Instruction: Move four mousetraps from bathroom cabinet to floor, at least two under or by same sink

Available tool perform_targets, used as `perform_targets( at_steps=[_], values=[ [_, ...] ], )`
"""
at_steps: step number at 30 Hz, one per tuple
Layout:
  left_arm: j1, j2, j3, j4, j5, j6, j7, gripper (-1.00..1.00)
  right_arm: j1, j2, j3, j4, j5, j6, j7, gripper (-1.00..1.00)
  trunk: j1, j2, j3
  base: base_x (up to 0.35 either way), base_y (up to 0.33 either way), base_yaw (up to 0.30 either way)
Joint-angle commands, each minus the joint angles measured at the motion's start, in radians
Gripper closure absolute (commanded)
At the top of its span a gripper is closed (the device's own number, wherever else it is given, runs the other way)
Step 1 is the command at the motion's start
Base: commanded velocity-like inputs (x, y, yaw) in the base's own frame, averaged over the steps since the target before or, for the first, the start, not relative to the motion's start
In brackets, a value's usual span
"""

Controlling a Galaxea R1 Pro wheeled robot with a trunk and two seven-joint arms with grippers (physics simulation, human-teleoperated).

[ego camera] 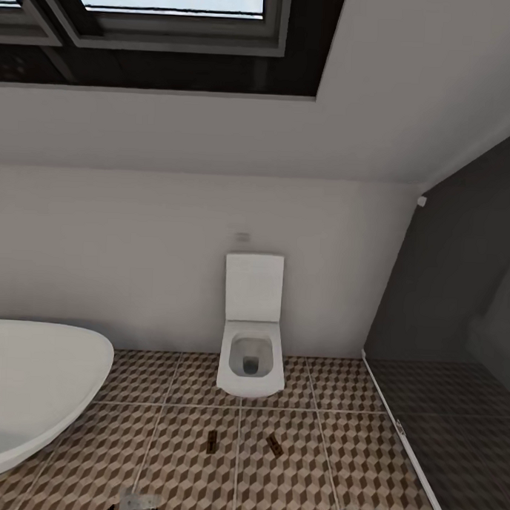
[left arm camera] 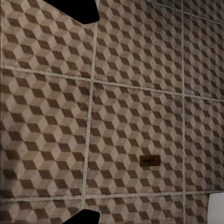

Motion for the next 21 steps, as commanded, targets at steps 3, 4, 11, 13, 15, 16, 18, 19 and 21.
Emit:
perform_targets(
  at_steps=[3, 4, 11, 13, 15, 16, 18, 19, 21],
  values=[
    [0.016, -0.001, -0.008, 0.004, 0.005, 0.041, 0.003, -1.0, 0.001, -0.003, -0.007, 0.01, 0.011, -0.001, -0.006, -1.0, 0.001, -0.002, -0.002, 0.0, 0.0, 0.0],
    [0.022, -0.001, -0.008, 0.005, 0.005, 0.05, 0.003, -1.0, 0.002, -0.004, -0.007, 0.011, 0.011, -0.001, -0.006, -1.0, 0.001, -0.002, -0.002, 0.0, 0.0, 0.0],
    [0.091, 0.013, -0.008, 0.005, 0.005, 0.081, 0.003, -1.0, 0.015, -0.008, -0.007, 0.017, 0.011, 0.0, -0.02, -1.0, 0.001, -0.002, -0.002, 0.0, 0.0, 0.0],
    [0.113, 0.015, -0.008, 0.005, 0.005, 0.083, 0.003, -1.0, 0.033, -0.009, -0.007, 0.017, 0.011, 0.001, -0.024, -1.0, 0.001, -0.002, -0.002, 0.0, 0.0, 0.0],
    [0.144, 0.019, -0.008, 0.005, 0.005, 0.085, 0.003, -1.0, 0.065, -0.012, -0.007, 0.017, 0.011, 0.001, -0.029, -1.0, 0.001, -0.002, -0.002, 0.0, 0.0, 0.0],
    [0.153, 0.019, -0.008, 0.005, 0.005, 0.086, 0.003, -1.0, 0.075, -0.013, -0.007, 0.018, 0.011, 0.0, -0.029, -1.0, 0.001, -0.002, -0.002, 0.0, 0.0, 0.0],
    [0.168, 0.023, -0.007, 0.005, 0.005, 0.087, 0.003, -1.0, 0.09, -0.015, -0.007, 0.018, 0.011, 0.001, -0.031, -1.0, 0.001, -0.002, -0.002, 0.0, 0.0, 0.0],
    [0.175, 0.025, -0.007, 0.005, 0.005, 0.087, 0.004, -1.0, 0.096, -0.015, -0.007, 0.018, 0.011, 0.001, -0.031, -1.0, 0.001, -0.002, -0.002, 0.0, 0.0, 0.0],
    [0.186, 0.03, -0.007, 0.005, 0.005, 0.088, 0.005, -1.0, 0.108, -0.017, -0.008, 0.019, 0.01, 0.001, -0.033, -1.0, 0.001, -0.002, -0.002, 0.0, 0.0, 0.0]
  ],
)
